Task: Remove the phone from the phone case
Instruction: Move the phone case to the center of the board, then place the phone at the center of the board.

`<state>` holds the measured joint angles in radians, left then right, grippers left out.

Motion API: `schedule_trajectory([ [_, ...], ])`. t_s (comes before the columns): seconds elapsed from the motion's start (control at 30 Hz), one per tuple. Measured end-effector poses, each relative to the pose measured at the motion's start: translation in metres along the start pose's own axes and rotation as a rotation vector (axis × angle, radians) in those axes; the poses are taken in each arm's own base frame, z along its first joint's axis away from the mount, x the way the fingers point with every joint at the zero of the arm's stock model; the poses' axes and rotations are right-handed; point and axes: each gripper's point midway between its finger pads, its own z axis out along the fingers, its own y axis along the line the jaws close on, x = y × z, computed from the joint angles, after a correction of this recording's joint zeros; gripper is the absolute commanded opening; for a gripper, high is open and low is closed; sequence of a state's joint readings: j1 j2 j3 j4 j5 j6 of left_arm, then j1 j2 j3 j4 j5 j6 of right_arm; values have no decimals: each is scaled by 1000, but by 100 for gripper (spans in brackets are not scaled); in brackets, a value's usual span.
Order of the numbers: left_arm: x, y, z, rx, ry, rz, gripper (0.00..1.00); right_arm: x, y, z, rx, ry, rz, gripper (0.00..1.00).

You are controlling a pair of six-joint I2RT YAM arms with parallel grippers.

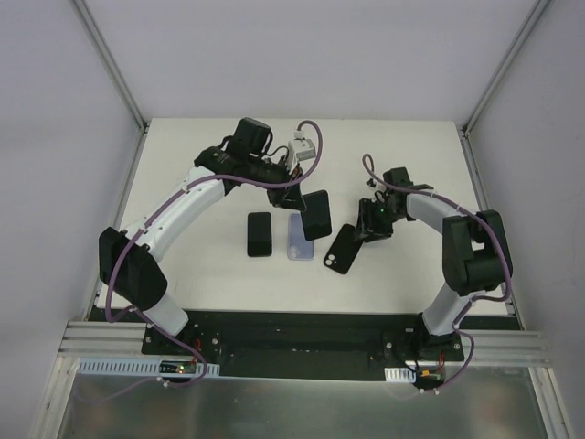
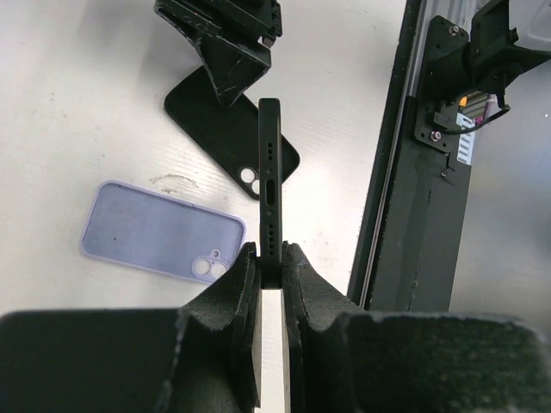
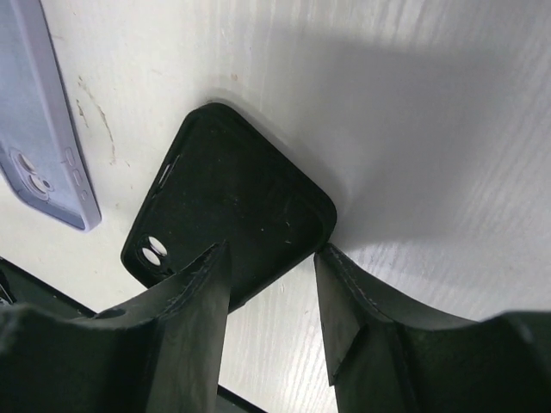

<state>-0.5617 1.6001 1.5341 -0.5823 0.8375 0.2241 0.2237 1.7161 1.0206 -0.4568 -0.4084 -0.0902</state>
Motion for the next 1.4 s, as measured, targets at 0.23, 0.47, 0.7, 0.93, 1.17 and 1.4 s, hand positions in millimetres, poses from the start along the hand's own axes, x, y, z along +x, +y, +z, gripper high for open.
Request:
schedule_trajectory([
  [0.23, 3, 0, 2, 6, 6, -7, 0, -15, 10, 2, -36, -19, -15, 56],
  [0.47, 11, 10, 9, 19, 23, -46, 0, -22, 26, -1, -118, -38, -48, 63],
  [0.7, 16, 26, 7, 3, 24, -82, 0, -32, 62, -56, -240, -188, -236, 71],
  [0.93, 25, 33, 23, 66, 41, -161, 0, -24, 117, -123, -431, -349, -479, 79],
  [1.17, 16, 25, 29, 148, 19, -216, 0, -11, 131, -103, -507, -259, -507, 81],
  [1.4, 15, 28, 19, 166, 1, -236, 0, -8, 134, -94, -520, -234, -517, 81],
])
